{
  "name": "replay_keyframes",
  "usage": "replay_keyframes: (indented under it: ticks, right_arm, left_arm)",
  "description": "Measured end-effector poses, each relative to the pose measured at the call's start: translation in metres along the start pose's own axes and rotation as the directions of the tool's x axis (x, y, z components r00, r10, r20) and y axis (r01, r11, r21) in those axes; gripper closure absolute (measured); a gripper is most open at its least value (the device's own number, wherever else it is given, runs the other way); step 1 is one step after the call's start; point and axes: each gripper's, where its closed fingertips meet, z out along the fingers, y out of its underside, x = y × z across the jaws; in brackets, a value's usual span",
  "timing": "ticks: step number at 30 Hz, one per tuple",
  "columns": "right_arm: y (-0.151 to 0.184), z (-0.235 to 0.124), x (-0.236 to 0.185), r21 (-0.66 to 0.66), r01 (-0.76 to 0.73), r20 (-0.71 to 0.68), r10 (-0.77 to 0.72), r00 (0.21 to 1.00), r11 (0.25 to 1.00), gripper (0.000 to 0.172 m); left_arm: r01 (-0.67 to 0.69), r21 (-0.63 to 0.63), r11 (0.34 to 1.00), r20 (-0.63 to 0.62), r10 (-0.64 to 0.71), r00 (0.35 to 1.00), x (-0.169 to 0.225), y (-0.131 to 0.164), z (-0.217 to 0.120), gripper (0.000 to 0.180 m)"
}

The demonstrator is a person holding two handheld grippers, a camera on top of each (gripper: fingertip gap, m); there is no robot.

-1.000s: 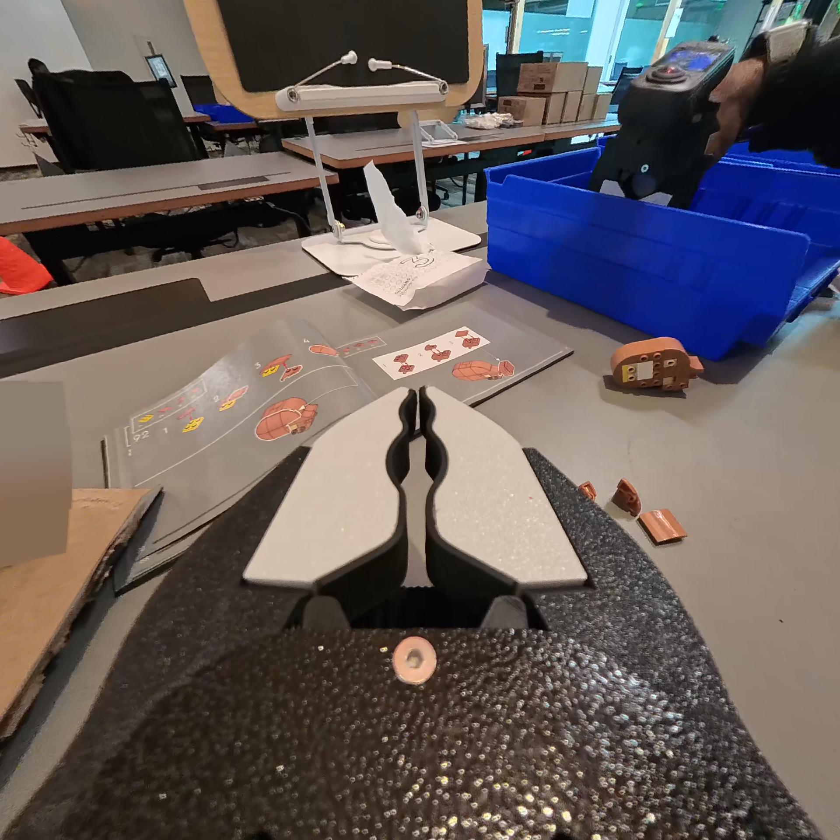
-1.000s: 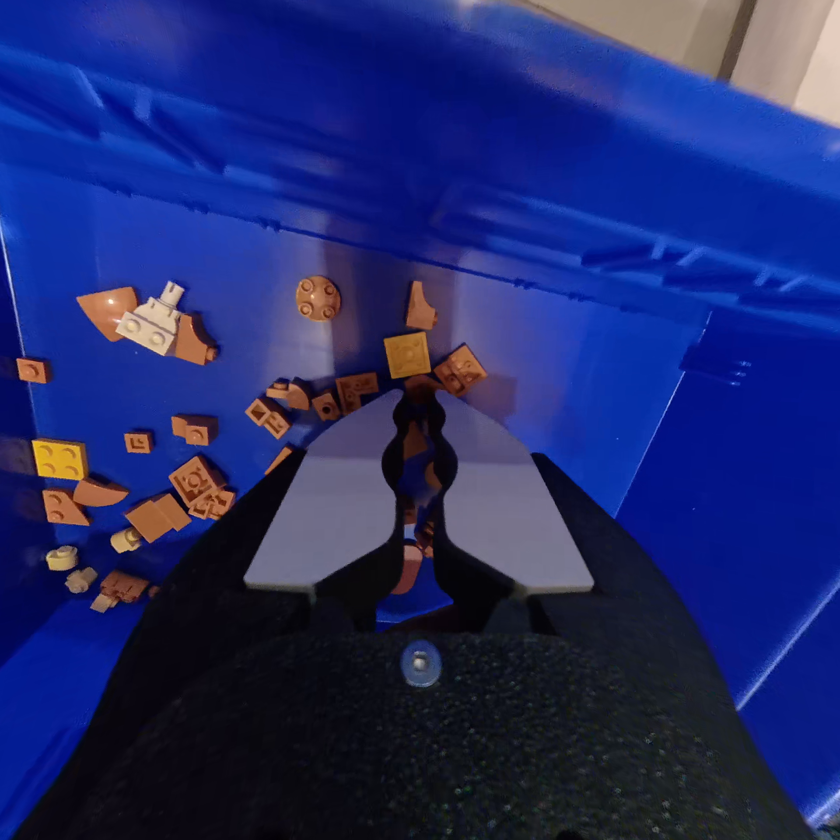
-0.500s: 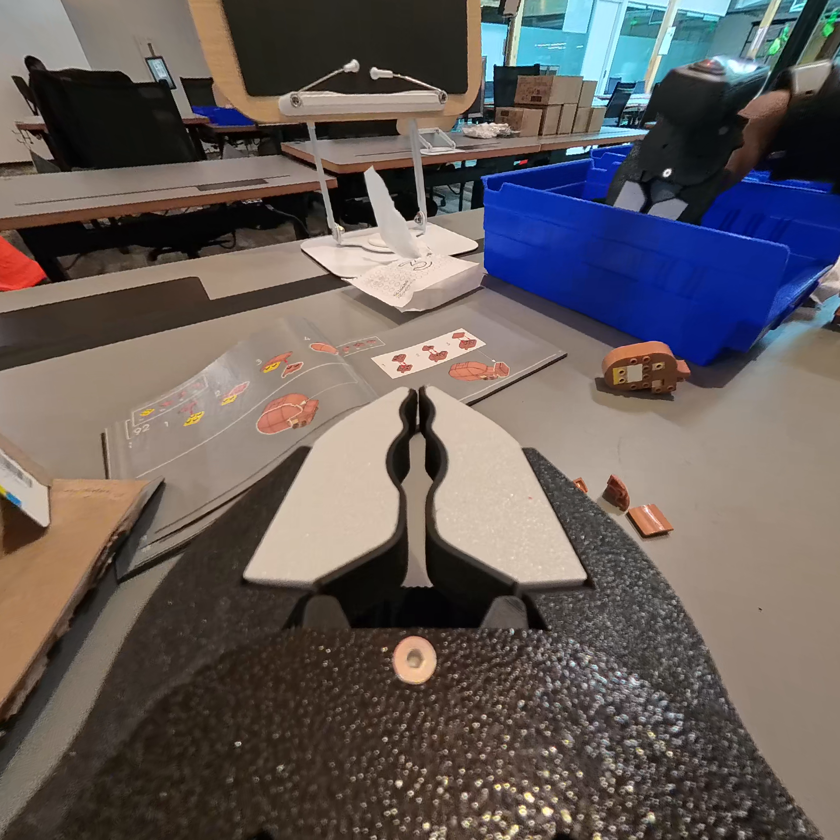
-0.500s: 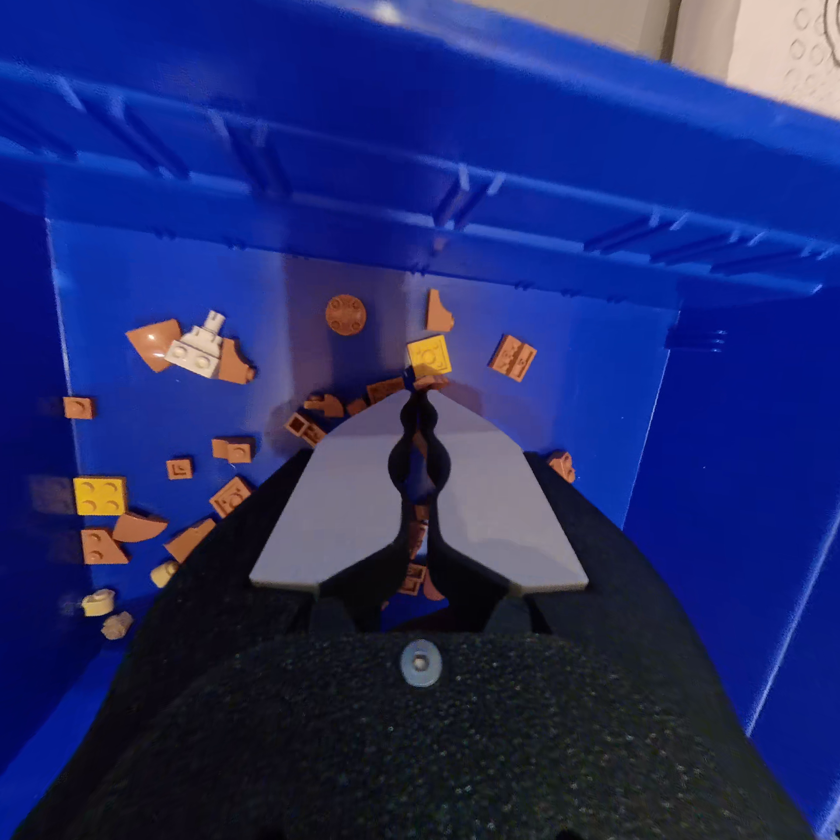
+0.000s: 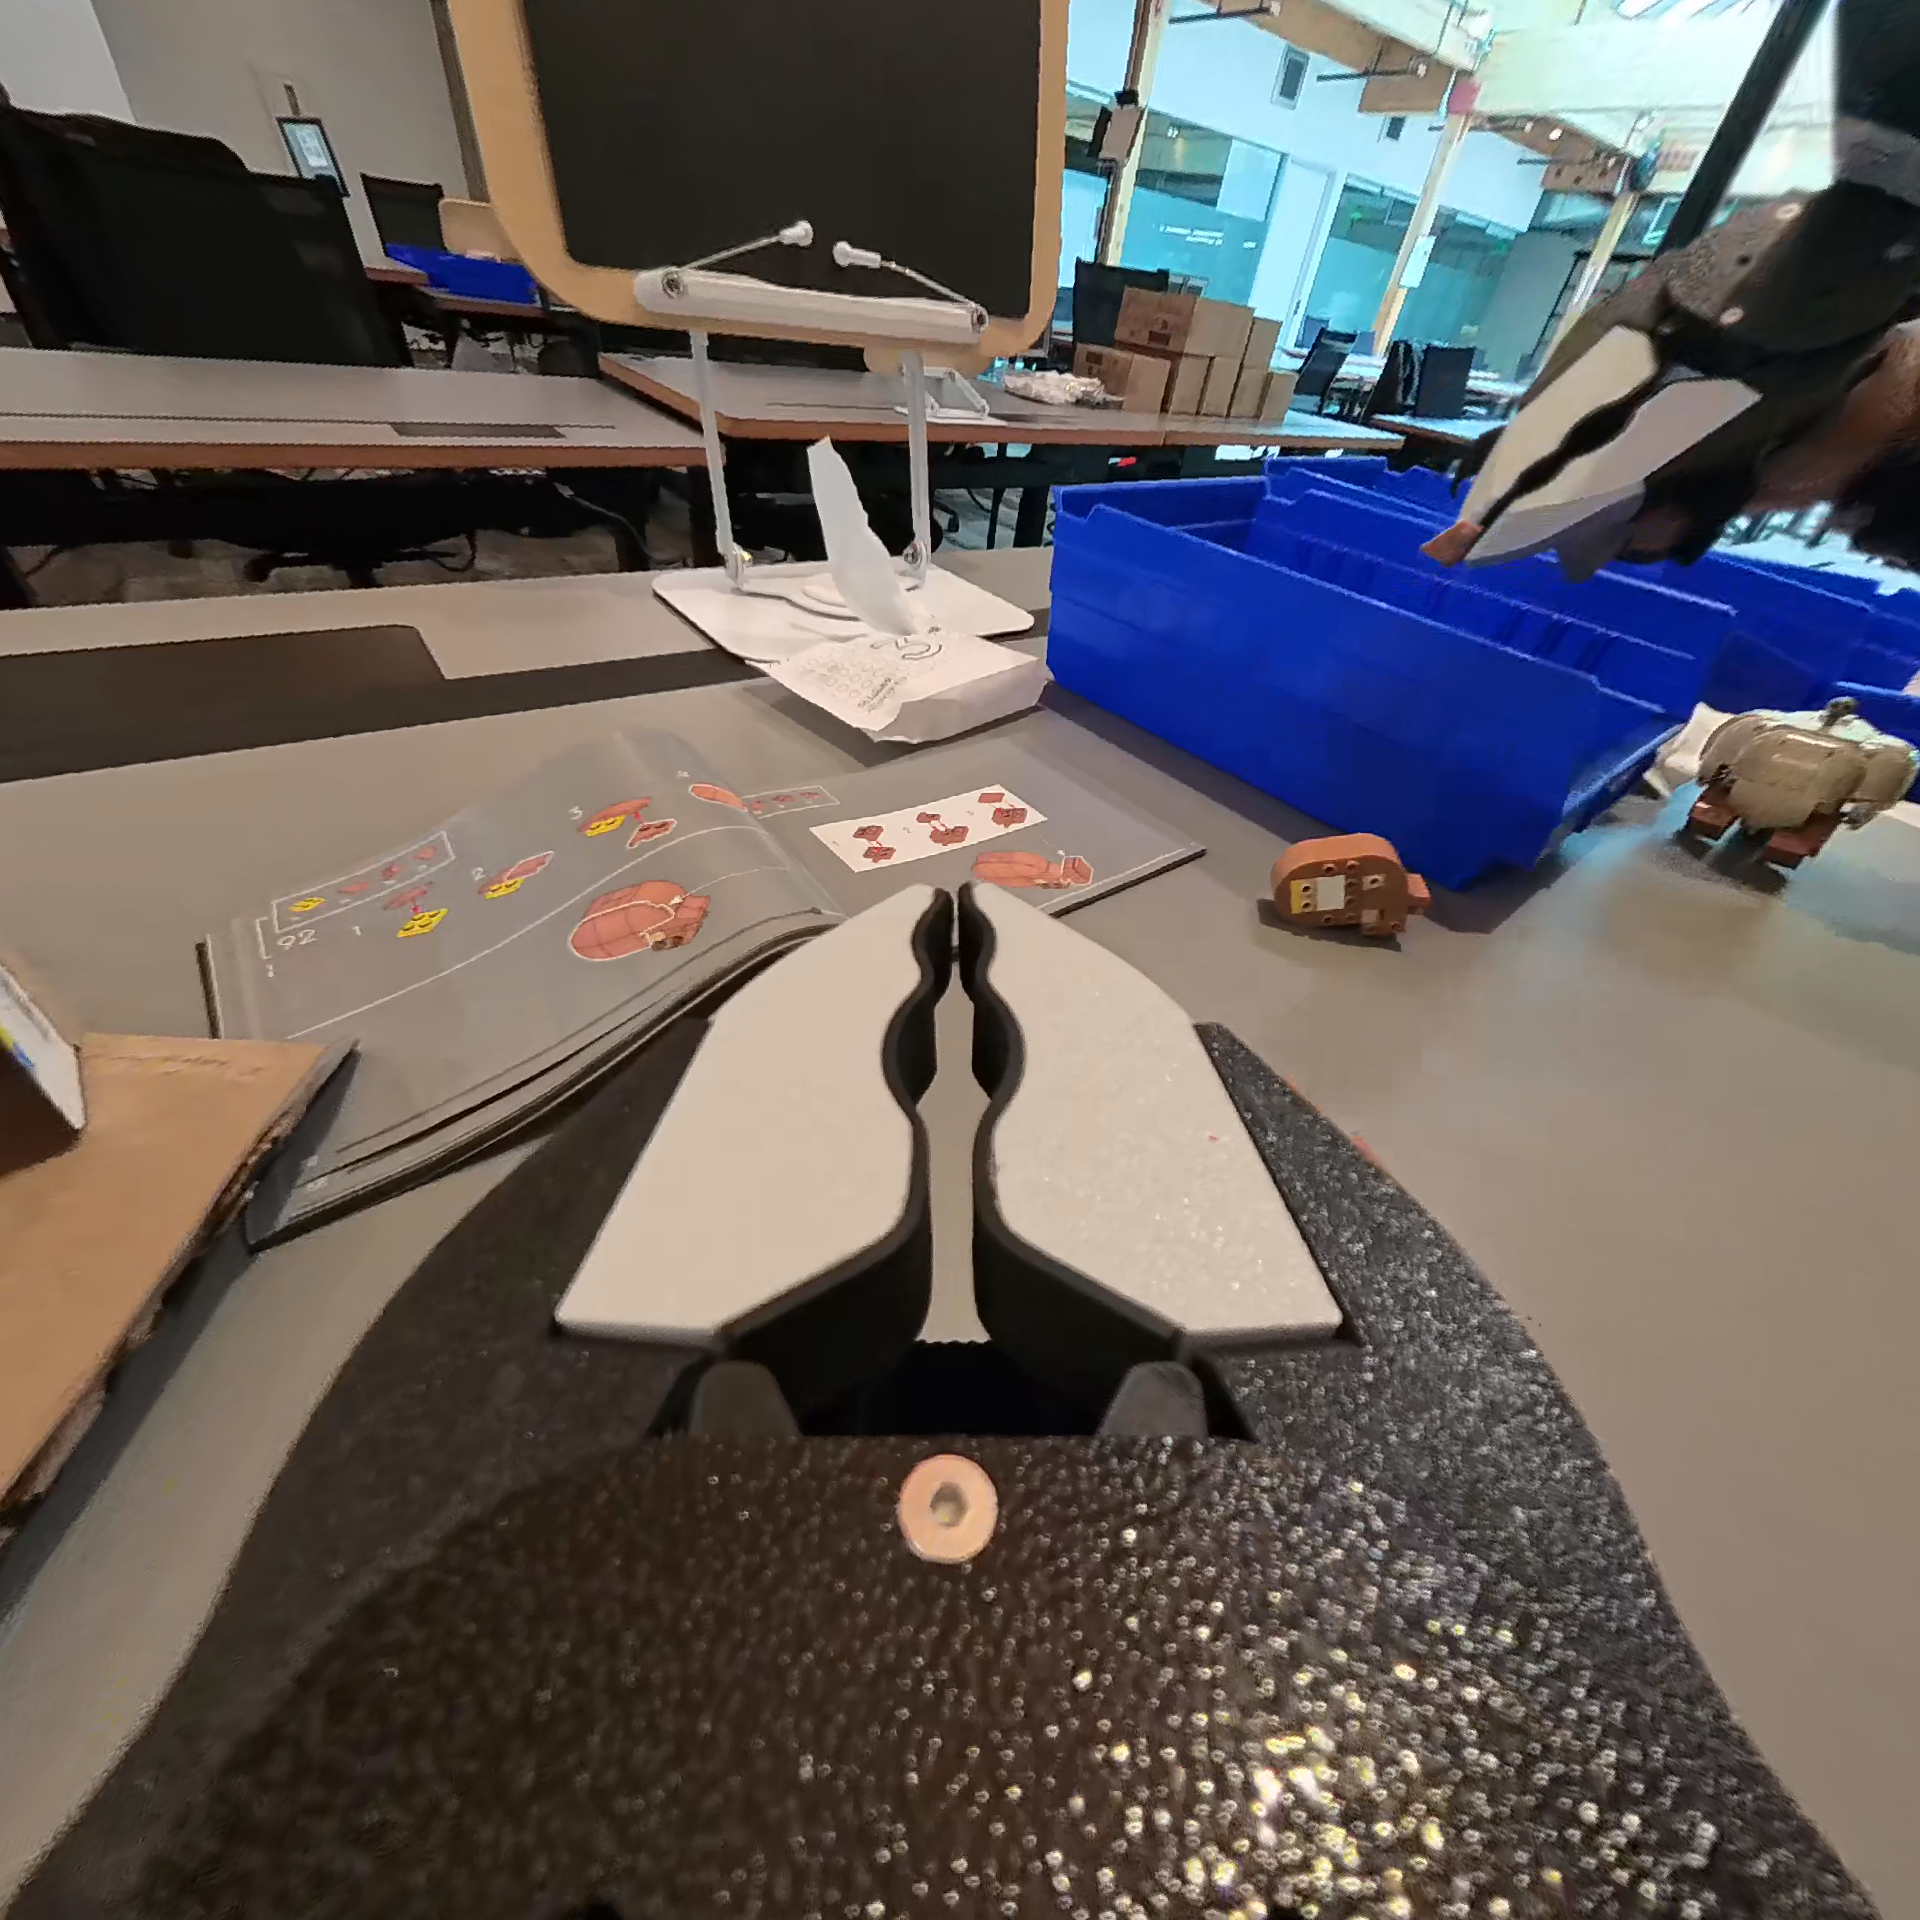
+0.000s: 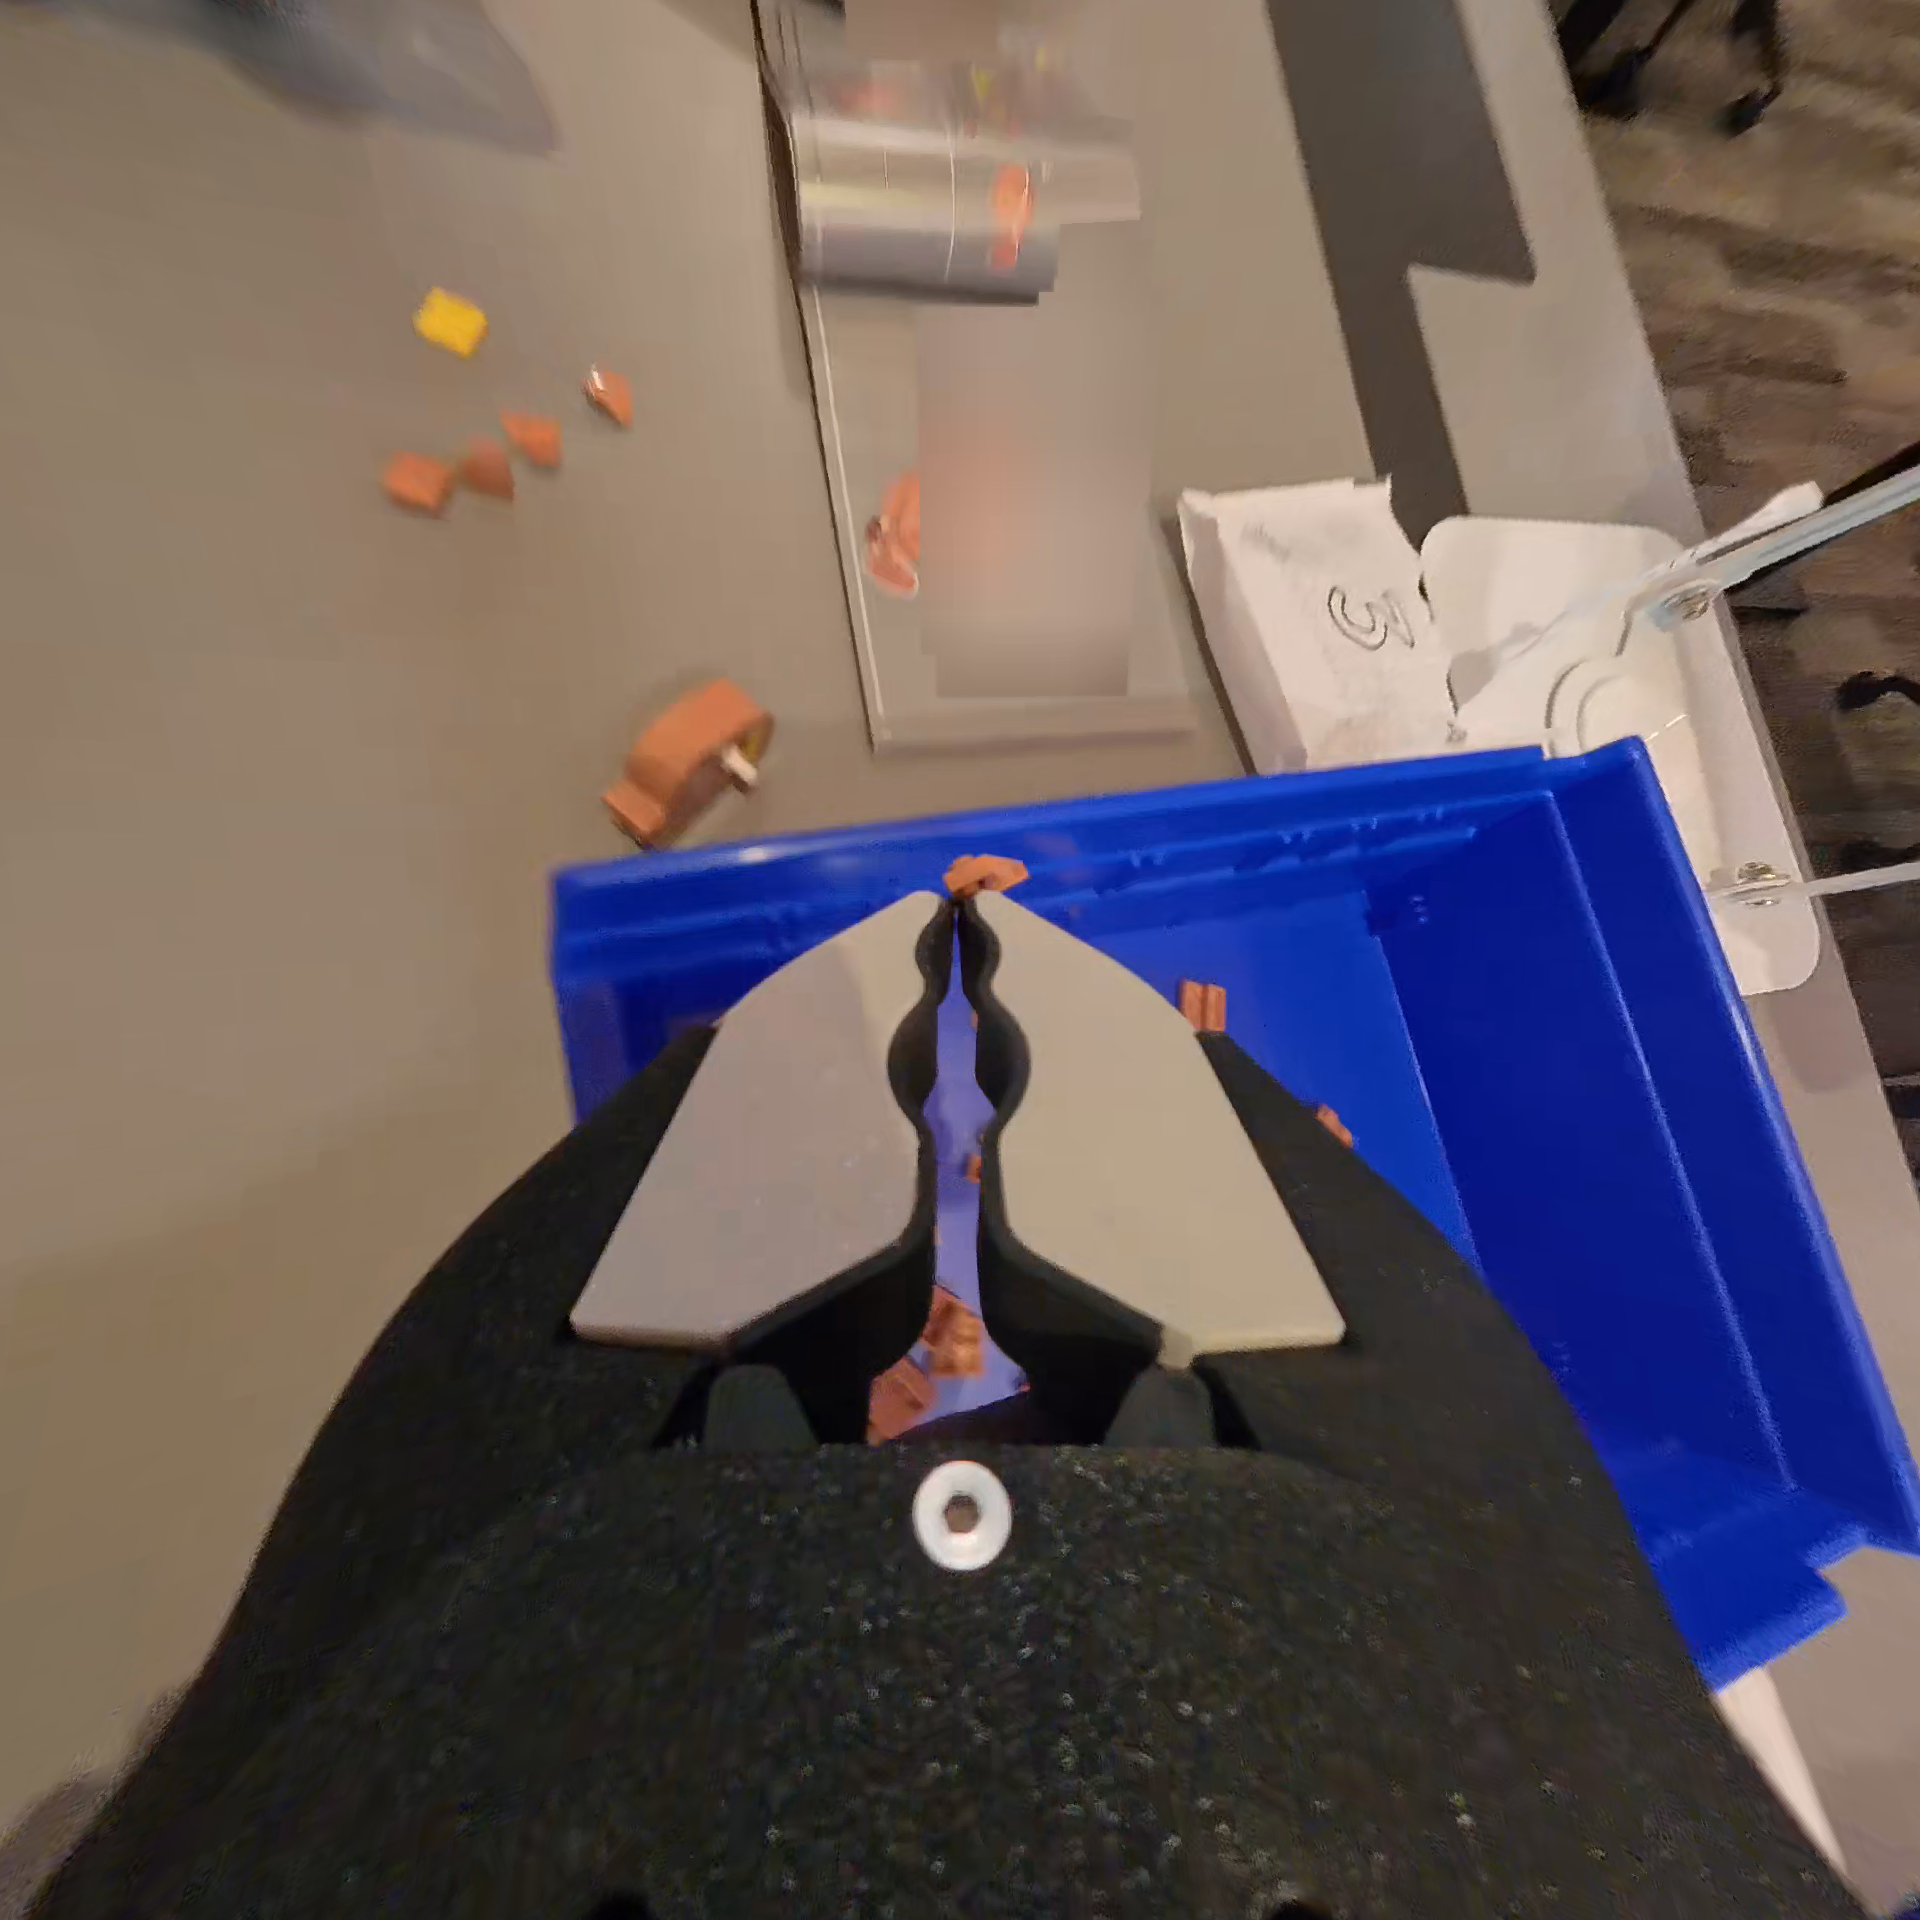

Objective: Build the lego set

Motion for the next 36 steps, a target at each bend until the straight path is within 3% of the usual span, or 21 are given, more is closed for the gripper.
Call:
replay_keyframes:
  ticks: [8, 12, 17, 23, 26, 36]
  right_arm:
    - [-0.071, 0.003, -0.073, 0.197, -0.114, -0.053, 0.126, 0.991, 0.974, 0.171]
    - [-0.103, 0.027, -0.100, 0.272, -0.131, -0.071, 0.155, 0.985, 0.953, 0.171]
    - [-0.133, 0.073, -0.128, 0.378, -0.220, 0.054, 0.216, 0.975, 0.899, 0.171]
    - [-0.143, 0.130, -0.145, 0.394, -0.396, 0.219, 0.334, 0.917, 0.829, 0.171]
    - [-0.134, 0.150, -0.153, 0.324, -0.420, 0.219, 0.365, 0.905, 0.848, 0.171]
    - [-0.122, 0.163, -0.174, 0.230, -0.421, 0.234, 0.370, 0.899, 0.877, 0.172]
  left_arm:
    - [0.029, 0.013, 1.000, -0.053, -0.028, 0.998, 0.010, 0.006, -0.018, 0.180]
    - [0.075, 0.025, 0.997, -0.093, -0.072, 0.993, 0.013, 0.007, -0.025, 0.180]
    - [0.104, 0.032, 0.994, -0.132, -0.099, 0.986, 0.016, 0.007, -0.030, 0.180]
    - [0.137, 0.040, 0.990, -0.179, -0.128, 0.976, 0.018, 0.005, -0.034, 0.179]
    - [0.146, 0.045, 0.988, -0.196, -0.135, 0.971, 0.019, 0.005, -0.036, 0.179]
    - [0.140, 0.038, 0.989, -0.192, -0.131, 0.973, 0.019, 0.006, -0.037, 0.179]
